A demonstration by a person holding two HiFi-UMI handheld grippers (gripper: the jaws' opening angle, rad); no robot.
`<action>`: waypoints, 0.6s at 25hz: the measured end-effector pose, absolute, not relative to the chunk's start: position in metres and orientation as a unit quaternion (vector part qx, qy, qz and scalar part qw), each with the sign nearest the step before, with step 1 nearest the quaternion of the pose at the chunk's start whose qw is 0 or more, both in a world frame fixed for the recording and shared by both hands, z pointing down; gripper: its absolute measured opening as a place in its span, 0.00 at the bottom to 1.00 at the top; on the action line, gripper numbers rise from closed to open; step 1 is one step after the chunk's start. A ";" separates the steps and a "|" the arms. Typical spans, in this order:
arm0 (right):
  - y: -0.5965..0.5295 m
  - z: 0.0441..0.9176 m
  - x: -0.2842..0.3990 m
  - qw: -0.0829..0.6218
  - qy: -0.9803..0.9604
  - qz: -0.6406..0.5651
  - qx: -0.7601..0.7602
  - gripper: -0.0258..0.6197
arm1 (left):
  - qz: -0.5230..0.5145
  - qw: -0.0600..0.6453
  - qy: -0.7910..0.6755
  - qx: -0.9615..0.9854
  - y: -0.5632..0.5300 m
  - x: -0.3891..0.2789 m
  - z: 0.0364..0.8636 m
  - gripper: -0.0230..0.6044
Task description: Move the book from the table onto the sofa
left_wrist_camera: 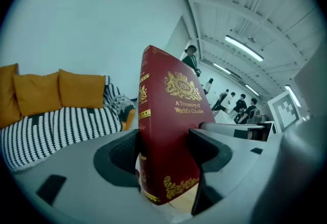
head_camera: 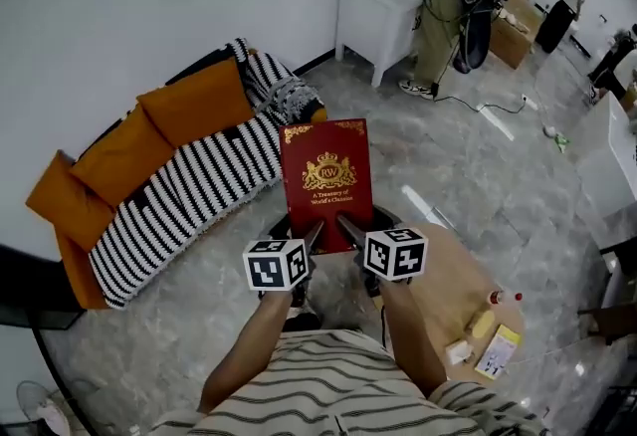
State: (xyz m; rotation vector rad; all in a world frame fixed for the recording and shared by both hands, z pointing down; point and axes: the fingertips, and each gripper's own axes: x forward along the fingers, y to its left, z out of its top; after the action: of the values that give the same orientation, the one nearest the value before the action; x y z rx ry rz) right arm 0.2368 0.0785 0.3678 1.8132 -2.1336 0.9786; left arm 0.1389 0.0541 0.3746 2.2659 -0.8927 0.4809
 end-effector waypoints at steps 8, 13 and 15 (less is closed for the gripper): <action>-0.017 0.373 0.123 0.128 -0.780 0.315 0.526 0.52 | 0.148 0.347 -0.434 0.818 -0.019 0.022 0.381 0.51; -0.064 0.377 0.054 0.151 -0.806 0.308 0.482 0.52 | 0.127 0.358 -0.477 0.793 -0.053 -0.046 0.385 0.51; -0.077 0.375 0.030 0.161 -0.815 0.301 0.468 0.52 | 0.116 0.364 -0.490 0.783 -0.063 -0.070 0.385 0.51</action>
State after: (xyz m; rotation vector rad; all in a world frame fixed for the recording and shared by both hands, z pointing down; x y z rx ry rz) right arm 0.0298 -0.0767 0.3755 1.3374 -2.3263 0.8591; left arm -0.0698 -0.0628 0.3849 2.0161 -1.2613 0.2985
